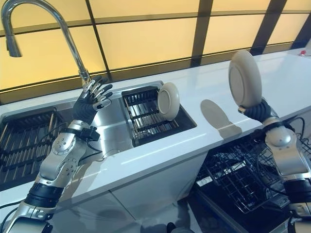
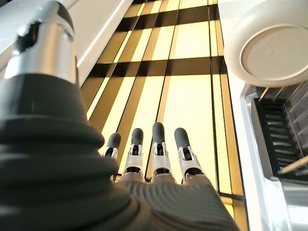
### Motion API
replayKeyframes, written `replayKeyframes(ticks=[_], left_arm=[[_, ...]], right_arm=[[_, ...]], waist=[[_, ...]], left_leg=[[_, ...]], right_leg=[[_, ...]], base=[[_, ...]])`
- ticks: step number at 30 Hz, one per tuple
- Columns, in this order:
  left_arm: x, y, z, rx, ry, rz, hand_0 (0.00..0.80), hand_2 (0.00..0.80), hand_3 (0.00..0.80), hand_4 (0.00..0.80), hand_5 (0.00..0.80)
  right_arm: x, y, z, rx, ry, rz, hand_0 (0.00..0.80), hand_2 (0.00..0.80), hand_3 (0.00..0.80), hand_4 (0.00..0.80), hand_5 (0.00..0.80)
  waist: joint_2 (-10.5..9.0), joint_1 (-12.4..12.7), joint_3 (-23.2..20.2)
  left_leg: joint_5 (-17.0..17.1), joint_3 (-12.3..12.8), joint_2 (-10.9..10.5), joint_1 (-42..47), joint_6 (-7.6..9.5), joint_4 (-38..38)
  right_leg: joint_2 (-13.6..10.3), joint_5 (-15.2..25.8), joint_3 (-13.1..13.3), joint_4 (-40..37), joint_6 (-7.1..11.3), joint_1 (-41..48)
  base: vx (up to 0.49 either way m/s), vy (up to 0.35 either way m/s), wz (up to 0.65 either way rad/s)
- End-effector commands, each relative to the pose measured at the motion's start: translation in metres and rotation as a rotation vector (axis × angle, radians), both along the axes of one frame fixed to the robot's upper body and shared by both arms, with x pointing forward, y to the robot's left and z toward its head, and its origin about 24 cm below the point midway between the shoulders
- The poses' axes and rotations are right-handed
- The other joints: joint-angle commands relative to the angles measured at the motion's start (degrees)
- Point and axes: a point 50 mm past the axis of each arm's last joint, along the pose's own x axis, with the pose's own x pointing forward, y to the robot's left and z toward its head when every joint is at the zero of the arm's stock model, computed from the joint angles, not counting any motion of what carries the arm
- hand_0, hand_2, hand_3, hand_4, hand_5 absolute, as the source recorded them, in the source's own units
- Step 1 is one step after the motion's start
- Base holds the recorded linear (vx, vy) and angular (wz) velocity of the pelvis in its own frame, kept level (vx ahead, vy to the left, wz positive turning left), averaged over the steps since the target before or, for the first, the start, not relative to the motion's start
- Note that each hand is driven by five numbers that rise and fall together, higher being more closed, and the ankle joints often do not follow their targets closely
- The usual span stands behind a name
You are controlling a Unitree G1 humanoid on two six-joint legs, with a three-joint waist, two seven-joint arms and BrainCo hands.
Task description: Take plates into dishwasher
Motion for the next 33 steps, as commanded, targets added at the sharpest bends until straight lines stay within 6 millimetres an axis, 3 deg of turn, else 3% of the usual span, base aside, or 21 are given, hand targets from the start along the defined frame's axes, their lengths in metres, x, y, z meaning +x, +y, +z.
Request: replayKeyframes(ticks=[1, 6, 11, 16, 22, 33], left_arm=[[0.004, 0.015, 0.011, 0.064, -0.073, 0.065, 0.0, 0.0, 0.0, 0.0, 0.0], [0.001, 0.028, 0.028, 0.089, -0.133, 0.107, 0.0, 0.0, 0.0, 0.0, 0.0], [-0.001, 0.036, 0.029, 0.098, -0.125, 0.138, 0.0, 0.0, 0.0, 0.0, 0.0], [-0.005, 0.041, 0.025, 0.108, -0.11, 0.137, 0.0, 0.0, 0.0, 0.0, 0.0], [-0.007, 0.034, 0.023, 0.124, -0.106, 0.099, 0.0, 0.0, 0.0, 0.0, 0.0], [-0.01, 0.015, 0.019, 0.119, -0.088, 0.008, 0.0, 0.0, 0.0, 0.0, 0.0]], right_arm=[[-0.008, -0.015, 0.036, -0.095, -0.092, -0.015, 0.8, 0.8, 0.8, 0.8, 0.8], [-0.026, -0.033, 0.02, -0.134, 0.039, -0.062, 0.8, 0.8, 0.8, 0.8, 0.8], [-0.041, -0.047, 0.014, -0.197, 0.146, -0.099, 0.8, 0.8, 0.8, 0.8, 0.8], [-0.057, -0.058, -0.001, -0.243, 0.379, -0.098, 0.8, 0.8, 0.8, 0.8, 0.8], [-0.058, -0.06, -0.022, -0.263, 0.542, -0.097, 0.8, 0.8, 0.8, 0.8, 0.8], [-0.05, -0.05, -0.081, -0.232, 0.73, -0.092, 0.8, 0.8, 0.8, 0.8, 0.8]], waist=[[-1.07, -0.03, -3.94], [-0.91, -1.22, -4.06], [-0.93, -2.02, -4.2], [-1.29, -2.61, -4.07], [-1.81, -2.13, -3.86], [-1.79, 0.08, -2.79]], left_leg=[[-4.11, -0.65, -1.2, -0.52, 2.88, 0.34], [-3.91, 0.07, -0.97, -0.83, 2.83, 0.34], [-3.84, 0.5, -0.84, -1.14, 2.7, 0.34], [-3.76, 0.96, -0.64, -1.3, 2.66, 0.34], [-3.56, 1.26, -0.49, -1.15, 2.6, 0.34], [-3.26, 0.84, -0.33, -0.95, 2.71, 0.34]], right_leg=[[1.37, -5.38, -1.03, 0.56, 2.6, 3.53], [1.74, -5.06, -0.18, 0.56, 2.61, 2.98], [2.06, -4.91, 0.35, 0.56, 2.62, 2.49], [2.33, -4.78, 0.8, 0.56, 2.54, 2.14], [2.42, -4.68, 0.66, 0.56, 2.43, 2.22], [1.89, -4.77, -0.77, 0.56, 2.32, 2.56]], base=[[-0.022, -0.039, -0.04], [-0.017, -0.036, -0.03], [-0.007, -0.035, -0.08], [-0.005, -0.039, -0.06], [0.009, -0.037, -0.05], [0.007, -0.018, 0.0]])
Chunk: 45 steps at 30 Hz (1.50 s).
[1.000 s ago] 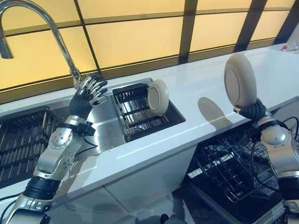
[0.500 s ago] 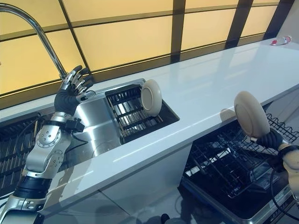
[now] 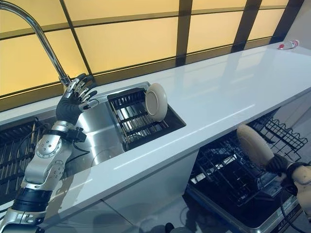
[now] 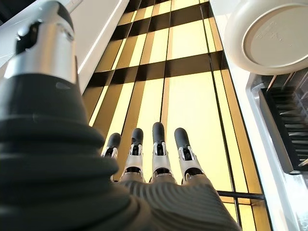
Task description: Take plates into dishwasher
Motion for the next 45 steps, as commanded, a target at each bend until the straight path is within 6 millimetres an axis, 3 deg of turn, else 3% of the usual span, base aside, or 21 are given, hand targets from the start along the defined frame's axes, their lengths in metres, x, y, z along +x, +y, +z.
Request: replayKeyframes(ticks=[1, 6, 15, 29, 37, 38, 39, 40, 45], left_arm=[[-0.001, -0.015, 0.014, 0.06, -0.065, -0.075, 0.0, 0.0, 0.0, 0.0, 0.0], [-0.001, -0.026, 0.014, 0.052, -0.06, -0.125, 0.0, 0.0, 0.0, 0.0, 0.0], [0.005, -0.039, 0.016, 0.054, -0.037, -0.187, 0.0, 0.0, 0.0, 0.0, 0.0], [0.007, -0.048, 0.022, 0.063, -0.038, -0.238, 0.0, 0.0, 0.0, 0.0, 0.0], [0.005, -0.049, 0.025, 0.059, -0.043, -0.249, 0.0, 0.0, 0.0, 0.0, 0.0], [0.005, -0.05, 0.025, 0.057, -0.044, -0.251, 0.0, 0.0, 0.0, 0.0, 0.0], [0.005, -0.05, 0.025, 0.055, -0.044, -0.253, 0.0, 0.0, 0.0, 0.0, 0.0], [0.005, -0.05, 0.025, 0.054, -0.045, -0.255, 0.0, 0.0, 0.0, 0.0, 0.0], [0.004, -0.048, 0.023, 0.046, -0.047, -0.251, 0.0, 0.0, 0.0, 0.0, 0.0]], right_arm=[[0.025, 0.001, 0.008, -0.039, -0.041, -0.004, 0.8, 0.8, 0.8, 0.8, 0.8], [0.027, 0.007, -0.026, -0.008, 0.079, -0.014, 0.8, 0.8, 0.8, 0.8, 0.8], [0.036, 0.017, -0.063, 0.045, 0.17, -0.063, 0.8, 0.8, 0.8, 0.8, 0.8], [0.038, 0.019, -0.085, 0.04, 0.257, -0.154, 0.8, 0.8, 0.8, 0.8, 0.8], [0.024, 0.016, -0.1, 0.051, 0.317, -0.201, 0.8, 0.8, 0.8, 0.8, 0.8], [0.021, 0.015, -0.102, 0.045, 0.322, -0.209, 0.646, 0.646, 0.646, 0.646, 0.646], [0.019, 0.014, -0.104, 0.034, 0.324, -0.214, 0.355, 0.355, 0.355, 0.355, 0.355], [0.018, 0.013, -0.104, 0.028, 0.323, -0.214, 0.0, 0.0, 0.0, 0.0, 0.0], [0.022, 0.011, -0.097, -0.006, 0.266, -0.203, 0.0, 0.0, 0.0, 0.0, 0.0]], waist=[[-1.41, 1.85, -1.73], [-1.24, 3.29, -1.42], [-0.64, 5.78, -0.98], [1.07, 8.27, 0.33], [1.86, 8.83, 0.95], [1.95, 8.84, 1.04], [2.04, 8.83, 1.06], [2.08, 8.82, 1.07], [2.14, 8.37, 1.0]], left_leg=[[-2.15, -1.65, -1.04, -0.94, 2.97, 0.35], [-2.07, -2.11, -1.04, -0.81, 2.9, 0.35], [-1.8, -3.35, -1.05, -0.5, 2.79, 0.35], [-0.87, -5.98, -1.66, -0.88, 2.75, 0.35], [-0.53, -6.89, -1.88, -0.98, 2.7, 0.35], [-0.52, -6.91, -1.88, -0.87, 2.68, 0.35], [-0.53, -6.93, -1.89, -0.77, 2.67, 0.35], [-0.54, -6.93, -1.88, -0.7, 2.65, 0.35], [-0.52, -6.71, -1.83, -0.34, 2.58, 0.35]], right_leg=[[1.05, -4.67, -3.2, 0.58, 2.43, 3.53], [0.72, -4.85, -4.33, 0.58, 2.36, 3.91], [0.13, -5.18, -6.41, 0.58, 2.22, 4.66], [-0.7, -5.11, -8.19, 0.58, 2.04, 5.13], [-1.01, -5.12, -8.55, 0.58, 2.02, 5.29], [-1.05, -5.16, -8.56, 0.58, 2.02, 5.41], [-1.07, -5.16, -8.57, 0.58, 2.03, 5.52], [-1.08, -5.17, -8.57, 0.58, 2.05, 5.58], [-1.09, -5.12, -8.6, 0.58, 2.14, 5.87]], base=[[0.0, 0.0, 0.0], [0.0, 0.0, 0.0], [0.017, -0.036, 0.06], [0.012, -0.02, 0.07], [-0.003, 0.001, 0.01], [-0.006, 0.008, 0.06], [-0.002, 0.009, 0.05], [0.003, 0.013, 0.04], [0.001, 0.002, 0.01]])
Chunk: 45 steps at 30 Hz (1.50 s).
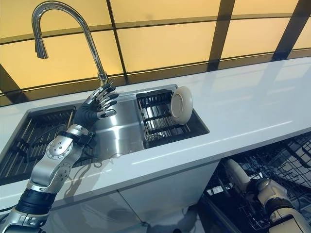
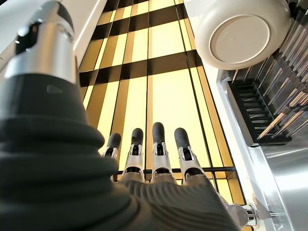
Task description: Take plates into dishwasher
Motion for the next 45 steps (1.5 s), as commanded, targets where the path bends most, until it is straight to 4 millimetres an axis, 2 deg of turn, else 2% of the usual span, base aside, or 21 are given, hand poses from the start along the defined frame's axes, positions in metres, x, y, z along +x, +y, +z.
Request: replayKeyframes(ticks=[1, 15, 18, 22, 27, 31, 35, 40, 43, 45], left_arm=[[0.006, -0.018, 0.033, -0.023, -0.143, -0.081, 0.0, 0.0, 0.0, 0.0, 0.0], [0.002, 0.001, 0.027, -0.036, -0.162, 0.017, 0.0, 0.0, 0.0, 0.0, 0.0], [0.0, 0.007, 0.026, -0.041, -0.168, 0.051, 0.0, 0.0, 0.0, 0.0, 0.0], [-0.004, 0.017, 0.025, -0.043, -0.182, 0.092, 0.0, 0.0, 0.0, 0.0, 0.0], [-0.006, 0.025, 0.029, -0.051, -0.2, 0.131, 0.0, 0.0, 0.0, 0.0, 0.0], [-0.009, 0.028, 0.029, -0.051, -0.204, 0.149, 0.0, 0.0, 0.0, 0.0, 0.0], [-0.009, 0.031, 0.031, -0.053, -0.206, 0.16, 0.0, 0.0, 0.0, 0.0, 0.0], [-0.005, 0.028, 0.032, -0.053, -0.213, 0.16, 0.0, 0.0, 0.0, 0.0, 0.0], [-0.003, 0.025, 0.032, -0.059, -0.217, 0.154, 0.0, 0.0, 0.0, 0.0, 0.0], [-0.002, 0.024, 0.032, -0.061, -0.216, 0.142, 0.0, 0.0, 0.0, 0.0, 0.0]], right_arm=[[0.021, 0.006, 0.011, -0.023, -0.039, 0.043, 0.0, 0.0, 0.0, 0.0, 0.0], [0.016, 0.0, 0.056, -0.004, -0.268, 0.045, 0.0, 0.0, 0.0, 0.0, 0.0], [0.015, 0.0, 0.072, -0.007, -0.35, 0.048, 0.0, 0.0, 0.0, 0.0, 0.0], [0.005, -0.011, 0.097, -0.107, -0.376, 0.063, 0.0, 0.0, 0.0, 0.0, 0.0], [-0.004, -0.028, 0.138, -0.256, -0.442, 0.052, 0.0, 0.0, 0.0, 0.0, 0.0], [-0.009, -0.034, 0.164, -0.311, -0.546, 0.025, 0.0, 0.0, 0.0, 0.0, 0.0], [-0.006, -0.03, 0.184, -0.247, -0.718, -0.013, 0.0, 0.0, 0.0, 0.0, 0.0], [0.017, -0.01, 0.216, -0.086, -1.129, -0.055, 0.0, 0.0, 0.0, 0.0, 0.0], [0.032, 0.009, 0.244, -0.01, -1.406, -0.05, 0.0, 0.0, 0.0, 0.0, 0.0], [0.039, 0.02, 0.262, -0.004, -1.53, -0.038, 0.0, 0.0, 0.0, 0.0, 0.0]], waist=[[-0.88, 0.28, -0.34], [-2.36, -4.22, -0.15], [-2.56, -5.47, -0.05], [-2.9, -7.14, -0.15], [-3.37, -8.83, -0.45], [-3.64, -9.61, -0.82], [-3.76, -9.75, -1.18], [-3.65, -9.01, -1.31], [-3.41, -8.18, -1.37], [-3.16, -7.43, -1.53]], left_leg=[[-0.65, -2.53, -1.96, -2.34, 2.76, 0.37], [-1.26, -0.03, -1.55, -1.67, 2.89, 0.37], [-1.37, 0.81, -1.48, -1.53, 3.03, 0.37], [-1.53, 2.03, -1.37, -1.57, 3.07, 0.37], [-1.75, 3.28, -1.43, -1.72, 3.24, 0.37], [-1.89, 4.05, -1.44, -1.88, 3.42, 0.37], [-2.03, 4.13, -1.54, -2.16, 3.62, 0.37], [-2.25, 3.38, -1.75, -2.53, 3.84, 0.37], [-2.44, 2.7, -1.91, -2.52, 3.93, 0.37], [-2.6, 2.03, -2.06, -2.58, 3.98, 0.37]], right_leg=[[-0.34, -4.31, -3.62, 0.62, 2.52, 1.99], [0.63, -4.39, -1.46, 0.62, 2.72, 1.94], [0.89, -4.32, -0.65, 0.62, 2.74, 1.75], [1.27, -4.19, 0.58, 0.62, 2.87, 1.36], [1.79, -3.99, 2.15, 0.62, 2.99, 0.84], [2.1, -3.88, 3.07, 0.62, 2.99, 0.45], [2.26, -3.82, 3.59, 0.62, 2.98, 0.16], [2.29, -3.89, 3.32, 0.62, 2.78, 0.11], [2.17, -4.1, 2.74, 0.62, 2.51, 0.33], [2.1, -4.31, 2.45, 0.62, 2.34, 0.47]], base=[[0.0, 0.0, 0.0], [0.001, 0.016, -0.01], [-0.003, 0.039, -0.06], [-0.016, 0.043, -0.11], [-0.024, 0.05, -0.13], [-0.018, 0.04, -0.2], [-0.015, 0.022, -0.09], [-0.008, 0.007, -0.04], [0.0, 0.0, 0.0], [0.0, 0.0, 0.0]])
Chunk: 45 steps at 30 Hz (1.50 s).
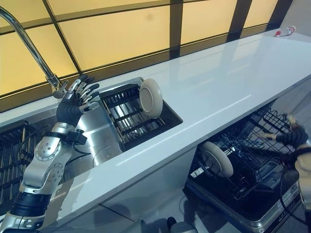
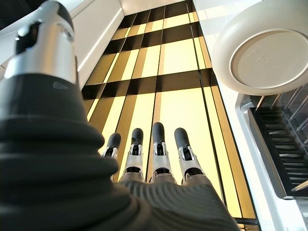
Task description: Take plates into dishwasher
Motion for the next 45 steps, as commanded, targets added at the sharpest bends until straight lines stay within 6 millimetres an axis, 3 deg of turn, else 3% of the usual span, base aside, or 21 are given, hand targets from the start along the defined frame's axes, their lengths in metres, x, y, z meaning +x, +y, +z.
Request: replayKeyframes(ticks=[1, 7, 11, 17, 25, 28, 31, 34, 45], left_arm=[[0.004, -0.003, 0.02, 0.014, -0.105, -0.023, 0.0, 0.0, 0.0, 0.0, 0.0], [0.007, -0.014, 0.018, 0.012, -0.085, -0.078, 0.0, 0.0, 0.0, 0.0, 0.0], [0.011, -0.02, 0.016, 0.023, -0.059, -0.11, 0.0, 0.0, 0.0, 0.0, 0.0], [0.012, -0.03, 0.01, 0.039, -0.026, -0.18, 0.0, 0.0, 0.0, 0.0, 0.0], [0.012, -0.044, 0.006, 0.051, -0.008, -0.249, 0.0, 0.0, 0.0, 0.0, 0.0], [0.017, -0.051, 0.013, 0.053, -0.048, -0.264, 0.0, 0.0, 0.0, 0.0, 0.0], [0.024, -0.053, 0.038, 0.054, -0.152, -0.267, 0.0, 0.0, 0.0, 0.0, 0.0], [0.024, -0.055, 0.05, 0.059, -0.205, -0.273, 0.0, 0.0, 0.0, 0.0, 0.0], [0.028, -0.059, 0.058, 0.079, -0.219, -0.28, 0.0, 0.0, 0.0, 0.0, 0.0]], right_arm=[[0.016, 0.021, 0.065, -0.069, -0.389, 0.039, 0.0, 0.0, 0.0, 0.0, 0.0], [0.048, 0.062, 0.093, -0.036, -0.521, 0.14, 0.0, 0.0, 0.0, 0.0, 0.0], [0.066, 0.073, 0.105, -0.063, -0.503, 0.143, 0.0, 0.0, 0.0, 0.0, 0.0], [0.091, 0.073, 0.114, -0.106, -0.365, 0.125, 0.0, 0.0, 0.0, 0.0, 0.0], [0.115, 0.068, 0.089, -0.017, -0.154, 0.102, 0.0, 0.0, 0.0, 0.0, 0.0], [0.126, 0.069, 0.088, 0.011, -0.143, 0.075, 0.0, 0.0, 0.0, 0.0, 0.0], [0.132, 0.072, 0.106, 0.018, -0.194, 0.062, 0.0, 0.0, 0.0, 0.0, 0.0], [0.133, 0.071, 0.109, 0.047, -0.219, 0.063, 0.0, 0.0, 0.0, 0.0, 0.0], [0.138, 0.065, 0.105, 0.115, -0.199, 0.097, 0.0, 0.0, 0.0, 0.0, 0.0]], waist=[[-2.03, 2.54, -3.86], [-2.08, 5.96, -4.62], [-2.53, 7.79, -4.95], [-3.03, 10.51, -5.41], [-3.33, 12.51, -4.41], [-3.18, 13.06, -2.65], [-2.47, 13.13, 1.48], [-2.11, 12.97, 4.17], [-2.19, 12.99, 7.28]], left_leg=[[-1.36, -3.31, -2.26, -2.55, 3.93, 0.34], [-0.88, -6.0, -2.75, -2.99, 3.78, 0.34], [-0.67, -8.04, -3.05, -3.05, 3.6, 0.34], [-0.25, -10.62, -3.4, -3.48, 3.39, 0.34], [0.44, -13.02, -3.89, -4.66, 3.38, 0.34], [1.04, -13.8, -4.07, -6.5, 3.35, 0.34], [1.99, -14.12, -4.14, -10.56, 3.2, 0.34], [2.52, -13.9, -3.9, -12.42, 3.09, 0.34], [3.23, -13.35, -3.6, -14.45, 2.8, 0.34]], right_leg=[[0.87, -4.36, -3.1, 0.54, 2.0, 2.84], [0.42, -4.65, -5.11, 0.54, 1.43, 3.37], [0.2, -4.94, -6.62, 0.54, 1.22, 4.01], [-0.21, -5.09, -8.83, 0.54, 1.03, 4.4], [-0.28, -4.75, -9.89, 0.54, 0.73, 3.77], [-0.16, -4.3, -9.86, 0.54, 0.61, 2.06], [0.12, -3.6, -9.38, 0.54, 0.6, -1.85], [0.29, -3.16, -9.0, 0.54, 0.57, -3.64], [0.38, -2.56, -9.39, 0.54, 0.28, -5.59]], base=[[0.0, 0.0, 0.0], [0.034, -0.014, 0.05], [0.098, -0.046, 0.19], [0.123, -0.033, 0.25], [0.118, -0.031, 0.17], [-0.005, -0.034, 0.08], [-0.188, -0.034, 0.05], [-0.118, -0.037, 0.03], [-0.02, -0.024, 0.03]])
